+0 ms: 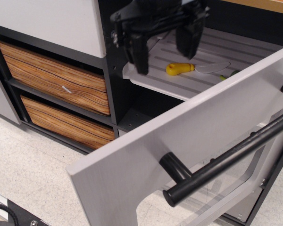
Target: Close oven
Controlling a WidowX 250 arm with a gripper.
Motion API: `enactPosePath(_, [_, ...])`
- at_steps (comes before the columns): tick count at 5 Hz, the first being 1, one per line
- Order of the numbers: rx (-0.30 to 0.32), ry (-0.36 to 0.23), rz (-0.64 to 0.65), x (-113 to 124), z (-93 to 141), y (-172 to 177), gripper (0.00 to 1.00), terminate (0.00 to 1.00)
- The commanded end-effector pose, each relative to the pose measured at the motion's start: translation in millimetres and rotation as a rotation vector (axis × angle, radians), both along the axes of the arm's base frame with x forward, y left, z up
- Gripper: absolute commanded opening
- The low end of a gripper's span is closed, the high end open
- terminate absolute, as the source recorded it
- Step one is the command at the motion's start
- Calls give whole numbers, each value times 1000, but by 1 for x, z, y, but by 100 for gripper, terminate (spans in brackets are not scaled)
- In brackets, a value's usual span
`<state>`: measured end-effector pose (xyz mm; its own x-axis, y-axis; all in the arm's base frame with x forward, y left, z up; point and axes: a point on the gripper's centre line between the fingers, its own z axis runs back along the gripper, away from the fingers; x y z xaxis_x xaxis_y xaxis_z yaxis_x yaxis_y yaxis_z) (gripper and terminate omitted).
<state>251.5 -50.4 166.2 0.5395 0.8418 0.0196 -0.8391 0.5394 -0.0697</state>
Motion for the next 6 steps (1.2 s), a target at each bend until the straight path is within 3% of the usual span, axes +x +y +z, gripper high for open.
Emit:
enactPosePath(1, [-103,-71,12,-14,36,-31,100,0])
enactPosePath(2, [-152,-64,58,-14,47,-44,100,0])
enactPosePath(4, [-232,7,112,-18,60,-65,100,0])
enactPosePath(6, [-207,17,60,-38,37,-84,100,0])
